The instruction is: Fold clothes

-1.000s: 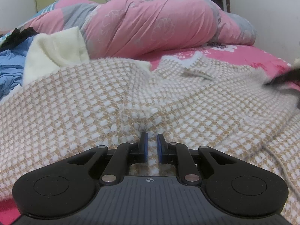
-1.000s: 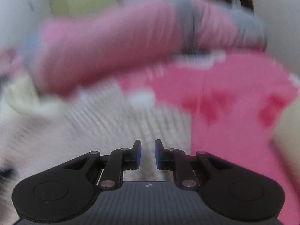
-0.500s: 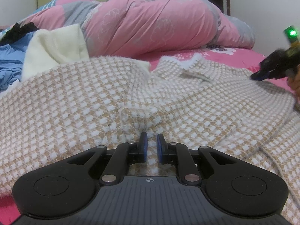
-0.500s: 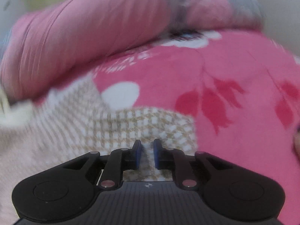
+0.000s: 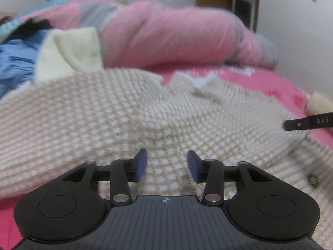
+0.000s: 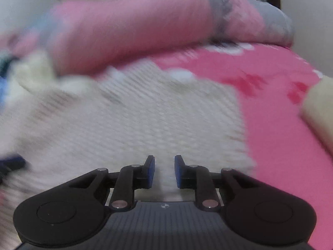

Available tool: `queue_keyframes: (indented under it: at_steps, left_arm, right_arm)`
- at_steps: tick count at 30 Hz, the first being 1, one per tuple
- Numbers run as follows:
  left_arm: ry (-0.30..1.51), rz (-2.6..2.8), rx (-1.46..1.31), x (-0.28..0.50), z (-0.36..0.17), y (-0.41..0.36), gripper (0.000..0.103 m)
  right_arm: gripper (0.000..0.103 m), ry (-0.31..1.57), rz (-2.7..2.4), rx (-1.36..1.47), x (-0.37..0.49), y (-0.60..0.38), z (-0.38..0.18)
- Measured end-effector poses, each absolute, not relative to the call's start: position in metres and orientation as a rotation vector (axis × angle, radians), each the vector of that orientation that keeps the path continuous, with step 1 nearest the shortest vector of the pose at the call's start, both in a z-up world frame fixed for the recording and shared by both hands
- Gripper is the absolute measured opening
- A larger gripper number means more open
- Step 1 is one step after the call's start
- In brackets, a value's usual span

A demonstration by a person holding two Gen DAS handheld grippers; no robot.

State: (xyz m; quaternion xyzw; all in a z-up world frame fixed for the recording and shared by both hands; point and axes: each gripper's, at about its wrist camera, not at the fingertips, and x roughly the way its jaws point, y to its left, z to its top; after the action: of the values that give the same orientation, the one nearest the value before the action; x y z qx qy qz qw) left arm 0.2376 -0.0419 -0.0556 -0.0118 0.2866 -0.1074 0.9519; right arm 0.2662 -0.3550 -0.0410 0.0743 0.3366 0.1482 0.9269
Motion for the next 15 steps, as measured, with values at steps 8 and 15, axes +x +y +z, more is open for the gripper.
queue_keyframes:
  at_steps: [8,15]
  left_arm:
    - [0.487,0.009,-0.292,0.181,-0.039,0.057,0.059]
    - [0.439,0.356,-0.494,0.150,-0.049,0.169,0.059]
  right_arm:
    - [0.033,0.702,0.459,-0.001,0.250,-0.255,-0.051]
    - [0.033,0.712,0.438,-0.029,0.241,-0.233,-0.073]
